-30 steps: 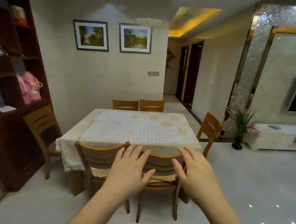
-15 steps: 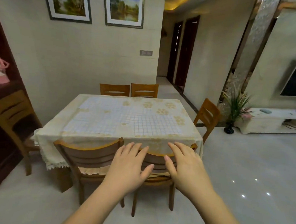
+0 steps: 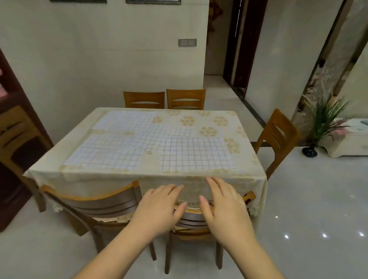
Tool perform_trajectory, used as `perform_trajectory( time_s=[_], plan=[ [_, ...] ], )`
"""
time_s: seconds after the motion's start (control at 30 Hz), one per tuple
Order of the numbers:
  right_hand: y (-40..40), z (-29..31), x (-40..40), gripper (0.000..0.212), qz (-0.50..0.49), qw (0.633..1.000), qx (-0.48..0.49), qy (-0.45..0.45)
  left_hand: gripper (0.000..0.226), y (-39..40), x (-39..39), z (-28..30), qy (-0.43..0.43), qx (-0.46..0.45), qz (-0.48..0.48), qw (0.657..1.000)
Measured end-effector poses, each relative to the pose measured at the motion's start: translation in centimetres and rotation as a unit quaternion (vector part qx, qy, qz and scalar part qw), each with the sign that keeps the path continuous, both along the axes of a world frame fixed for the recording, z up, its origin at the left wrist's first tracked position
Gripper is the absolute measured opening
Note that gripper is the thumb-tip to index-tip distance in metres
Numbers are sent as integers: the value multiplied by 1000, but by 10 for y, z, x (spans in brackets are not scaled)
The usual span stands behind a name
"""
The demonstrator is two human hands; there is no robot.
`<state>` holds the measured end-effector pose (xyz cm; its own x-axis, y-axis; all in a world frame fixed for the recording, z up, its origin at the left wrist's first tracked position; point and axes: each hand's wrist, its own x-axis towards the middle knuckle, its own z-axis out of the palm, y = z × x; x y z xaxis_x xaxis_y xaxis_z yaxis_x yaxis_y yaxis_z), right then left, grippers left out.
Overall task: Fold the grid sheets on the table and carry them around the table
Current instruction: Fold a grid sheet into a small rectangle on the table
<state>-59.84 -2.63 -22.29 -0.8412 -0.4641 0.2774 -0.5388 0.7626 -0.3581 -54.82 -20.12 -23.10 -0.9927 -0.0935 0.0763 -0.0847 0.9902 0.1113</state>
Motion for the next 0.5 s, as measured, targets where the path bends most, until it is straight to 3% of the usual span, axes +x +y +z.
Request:
perform_trajectory(
  time_s=[0.5],
  plan=[
    [-44, -50, -128, 58, 50, 996, 40, -69, 58, -43, -119, -49, -39, 40, 24, 998]
  ],
)
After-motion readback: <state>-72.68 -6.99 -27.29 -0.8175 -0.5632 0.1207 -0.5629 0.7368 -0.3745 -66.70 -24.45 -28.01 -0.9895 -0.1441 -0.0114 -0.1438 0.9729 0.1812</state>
